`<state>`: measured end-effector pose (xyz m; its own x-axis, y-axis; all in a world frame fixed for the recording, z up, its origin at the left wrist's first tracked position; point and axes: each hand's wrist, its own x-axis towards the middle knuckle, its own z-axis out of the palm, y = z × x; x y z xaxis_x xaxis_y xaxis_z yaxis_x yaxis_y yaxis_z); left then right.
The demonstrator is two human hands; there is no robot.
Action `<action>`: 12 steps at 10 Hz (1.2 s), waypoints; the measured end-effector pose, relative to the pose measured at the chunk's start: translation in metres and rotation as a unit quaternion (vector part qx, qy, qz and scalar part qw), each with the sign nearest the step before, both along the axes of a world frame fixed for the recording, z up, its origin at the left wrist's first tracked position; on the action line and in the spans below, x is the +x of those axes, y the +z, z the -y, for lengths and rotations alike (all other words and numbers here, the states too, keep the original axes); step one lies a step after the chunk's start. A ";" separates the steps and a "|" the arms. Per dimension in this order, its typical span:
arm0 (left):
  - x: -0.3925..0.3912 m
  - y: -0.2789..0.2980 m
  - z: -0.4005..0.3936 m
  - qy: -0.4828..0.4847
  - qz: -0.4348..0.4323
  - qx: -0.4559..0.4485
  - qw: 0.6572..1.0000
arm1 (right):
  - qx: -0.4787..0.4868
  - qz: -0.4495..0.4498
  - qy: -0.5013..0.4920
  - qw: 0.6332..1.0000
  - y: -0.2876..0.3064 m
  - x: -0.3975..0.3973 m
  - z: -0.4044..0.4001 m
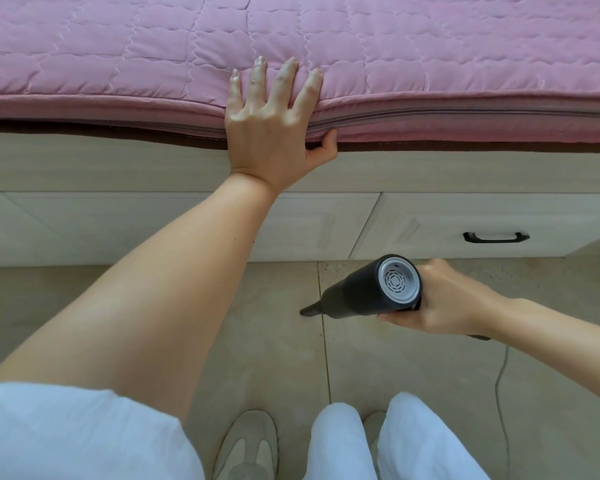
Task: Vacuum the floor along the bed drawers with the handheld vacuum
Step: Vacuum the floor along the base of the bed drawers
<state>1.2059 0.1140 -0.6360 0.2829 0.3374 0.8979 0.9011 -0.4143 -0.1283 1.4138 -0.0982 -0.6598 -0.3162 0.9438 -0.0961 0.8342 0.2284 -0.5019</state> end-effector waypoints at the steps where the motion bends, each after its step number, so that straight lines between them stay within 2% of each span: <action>1: -0.001 0.000 0.000 -0.003 0.005 -0.002 1.000 | -0.020 -0.006 0.022 1.000 0.000 0.001 0.000; 3: 0.000 -0.001 0.000 -0.002 0.005 -0.005 1.000 | -0.061 -0.001 0.055 0.997 0.005 -0.001 0.005; 5: 0.000 -0.001 -0.001 -0.004 0.007 -0.005 1.000 | -0.046 -0.006 0.033 0.998 0.003 -0.006 0.002; 7: -0.001 -0.001 -0.001 -0.003 0.005 -0.006 1.000 | -0.066 -0.004 0.070 0.995 0.005 -0.003 0.003; 9: -0.001 -0.002 0.000 0.000 0.002 -0.007 1.000 | -0.038 -0.009 0.014 0.999 0.005 0.009 0.004; 12: -0.002 -0.001 0.000 -0.001 0.000 -0.014 1.000 | -0.105 0.020 0.045 0.993 0.014 0.025 0.004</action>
<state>1.2041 0.1137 -0.6369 0.2827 0.3616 0.8885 0.9005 -0.4190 -0.1160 1.4383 -0.1022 -0.6458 -0.3911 0.8694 -0.3019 0.8350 0.1972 -0.5137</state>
